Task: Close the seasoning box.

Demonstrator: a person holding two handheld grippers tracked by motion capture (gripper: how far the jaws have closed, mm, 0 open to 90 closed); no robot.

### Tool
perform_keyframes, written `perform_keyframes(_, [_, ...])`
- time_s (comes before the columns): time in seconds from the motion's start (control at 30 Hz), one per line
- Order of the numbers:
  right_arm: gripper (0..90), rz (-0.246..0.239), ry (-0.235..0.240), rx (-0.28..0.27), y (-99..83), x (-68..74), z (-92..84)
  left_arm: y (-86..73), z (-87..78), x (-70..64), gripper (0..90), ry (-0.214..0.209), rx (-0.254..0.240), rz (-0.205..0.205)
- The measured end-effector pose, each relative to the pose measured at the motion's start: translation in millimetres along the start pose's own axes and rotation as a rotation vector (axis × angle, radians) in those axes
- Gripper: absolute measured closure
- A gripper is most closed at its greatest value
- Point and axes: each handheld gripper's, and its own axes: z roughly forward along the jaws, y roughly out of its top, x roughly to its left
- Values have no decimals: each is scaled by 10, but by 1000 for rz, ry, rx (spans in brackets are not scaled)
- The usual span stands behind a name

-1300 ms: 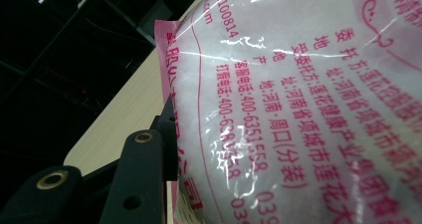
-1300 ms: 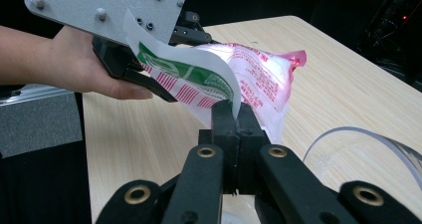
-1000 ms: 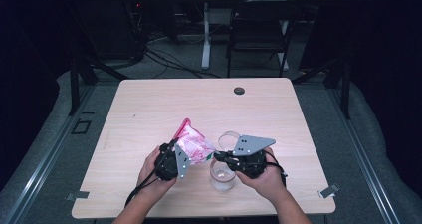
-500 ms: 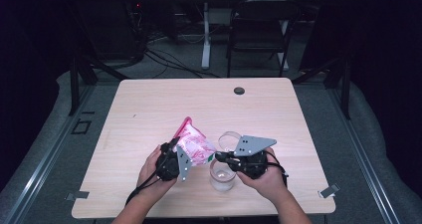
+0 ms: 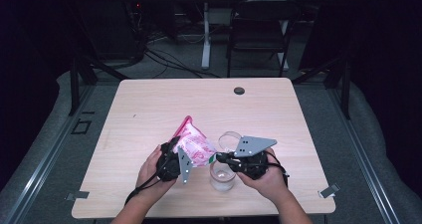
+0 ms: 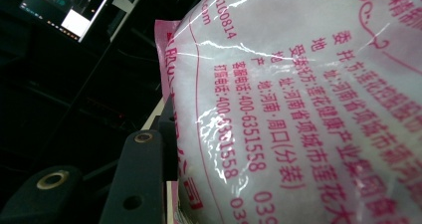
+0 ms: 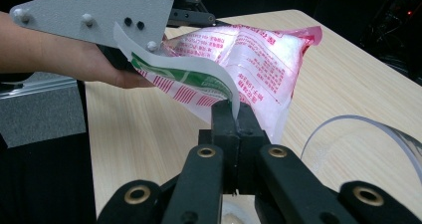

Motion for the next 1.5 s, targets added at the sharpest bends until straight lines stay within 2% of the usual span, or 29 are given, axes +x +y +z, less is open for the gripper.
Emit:
perform_keyframes(0.43, [900, -7, 5, 14, -9, 14, 15, -19, -4, -3, 589, 25, -9, 24])
perform_keyframes(0.67, [900, -12, 6, 19, -14, 11, 17, -5, -16, -4, 589, 34, -11, 62])
perform_keyframes(1.0, [900, -16, 14, 20, -13, 19, 12, 14, -41, 31, 589, 14, -4, 89])
perform_keyframes(1.03, [900, -16, 15, 20, -13, 19, 12, 24, -52, 46, 589, 8, 6, 111])
perform_keyframes(1.1, [900, -15, 16, 19, -14, 19, 12, 35, -57, 57, 590, 10, 4, 126])
perform_keyframes(1.33, [900, -8, 18, 9, -11, 21, 4, 69, -65, 99, 590, 8, 2, 161])
perform_keyframes(1.5, [900, -8, 17, 9, -11, 17, -4, 87, -62, 108, 590, 6, -1, 171])
